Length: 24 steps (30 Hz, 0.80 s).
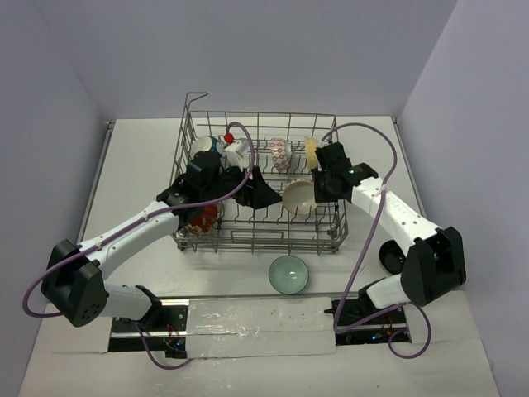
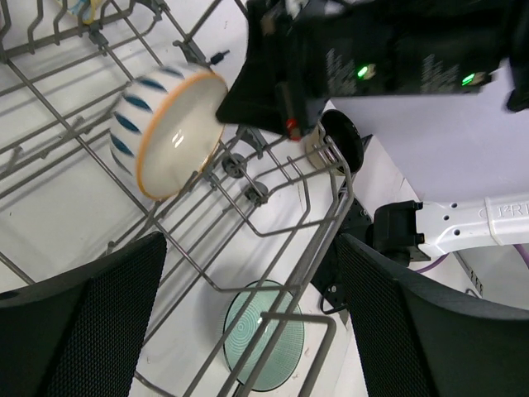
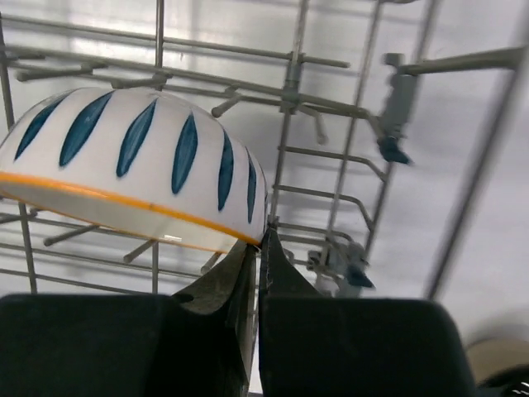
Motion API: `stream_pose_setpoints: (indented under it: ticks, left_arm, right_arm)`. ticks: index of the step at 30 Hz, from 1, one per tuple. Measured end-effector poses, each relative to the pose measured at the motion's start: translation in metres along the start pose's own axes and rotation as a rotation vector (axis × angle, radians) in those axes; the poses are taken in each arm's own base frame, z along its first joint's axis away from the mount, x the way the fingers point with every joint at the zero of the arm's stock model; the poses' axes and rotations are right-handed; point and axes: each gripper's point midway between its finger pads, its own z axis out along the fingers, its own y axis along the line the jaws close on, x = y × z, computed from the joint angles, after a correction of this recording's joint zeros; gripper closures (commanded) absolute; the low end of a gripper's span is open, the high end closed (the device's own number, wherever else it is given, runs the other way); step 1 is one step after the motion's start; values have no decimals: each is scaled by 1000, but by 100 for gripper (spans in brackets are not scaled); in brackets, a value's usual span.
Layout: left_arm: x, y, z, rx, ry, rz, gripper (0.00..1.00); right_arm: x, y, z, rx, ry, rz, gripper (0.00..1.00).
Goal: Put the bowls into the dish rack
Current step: Pick up the bowl from the dish rack, then place the bowl at the corner of the board.
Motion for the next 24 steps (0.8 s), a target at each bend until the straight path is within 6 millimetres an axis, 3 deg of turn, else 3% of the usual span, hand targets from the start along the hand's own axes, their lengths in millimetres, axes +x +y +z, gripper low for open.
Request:
stream_pose_setpoints:
  ticks: [6,9,18,24]
  left_arm:
    - [0,0,0,-1,0,1,10]
    - [0,0,0,-2,0,2,10]
    - [0,3,0,-12,-3,13,9]
    - [-3,16,-2,-84,-21,32,9]
  right_arm:
    - [-58,12,-30,-35,-153,27,100]
    - [-77,17,-38,-55,-213,40,100]
    - [-74,20,-40,-71,-198,40,100]
    - [-75,24,-57,-112,-213,39,100]
